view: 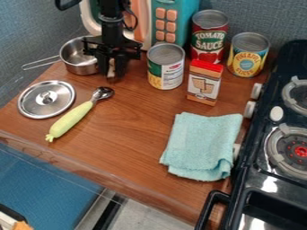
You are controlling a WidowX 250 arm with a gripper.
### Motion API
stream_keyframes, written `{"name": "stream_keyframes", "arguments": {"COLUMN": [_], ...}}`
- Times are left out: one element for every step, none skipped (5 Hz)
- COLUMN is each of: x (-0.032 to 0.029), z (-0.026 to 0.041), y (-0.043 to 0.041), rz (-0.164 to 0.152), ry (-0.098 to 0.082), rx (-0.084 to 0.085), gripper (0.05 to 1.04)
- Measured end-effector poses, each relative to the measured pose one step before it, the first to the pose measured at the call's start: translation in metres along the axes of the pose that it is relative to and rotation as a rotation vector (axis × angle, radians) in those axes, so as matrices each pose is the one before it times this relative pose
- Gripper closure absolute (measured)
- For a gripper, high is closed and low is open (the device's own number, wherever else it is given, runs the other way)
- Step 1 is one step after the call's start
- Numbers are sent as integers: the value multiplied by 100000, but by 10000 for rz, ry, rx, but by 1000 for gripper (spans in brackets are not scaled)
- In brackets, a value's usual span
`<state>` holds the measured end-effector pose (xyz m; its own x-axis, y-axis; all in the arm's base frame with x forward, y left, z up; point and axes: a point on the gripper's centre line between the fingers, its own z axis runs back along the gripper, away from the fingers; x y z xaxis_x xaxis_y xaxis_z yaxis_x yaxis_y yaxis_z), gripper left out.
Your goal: Put the stuffed toy in the silver pot
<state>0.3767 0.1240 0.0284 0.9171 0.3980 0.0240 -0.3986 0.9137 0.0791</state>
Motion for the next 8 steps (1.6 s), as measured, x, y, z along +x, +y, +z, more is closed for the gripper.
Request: {"name": "stream_keyframes", "arguments": {"x": [-514, -418, 23, 72, 545, 893, 457, 37], "z": [685, 2325, 2433, 1648, 580, 843, 336, -466], "y": [-718, -1342, -1140, -102, 1132, 2070, 1244, 660], "rz": [-54, -399, -213, 21, 215, 430, 274, 176], "ry": [57, -449, -511, -296, -129, -231, -129, 155], "rx": [-292, -300, -271, -104, 57, 183, 110, 153], "gripper": [873, 928, 970, 981, 981, 981, 981, 981]}}
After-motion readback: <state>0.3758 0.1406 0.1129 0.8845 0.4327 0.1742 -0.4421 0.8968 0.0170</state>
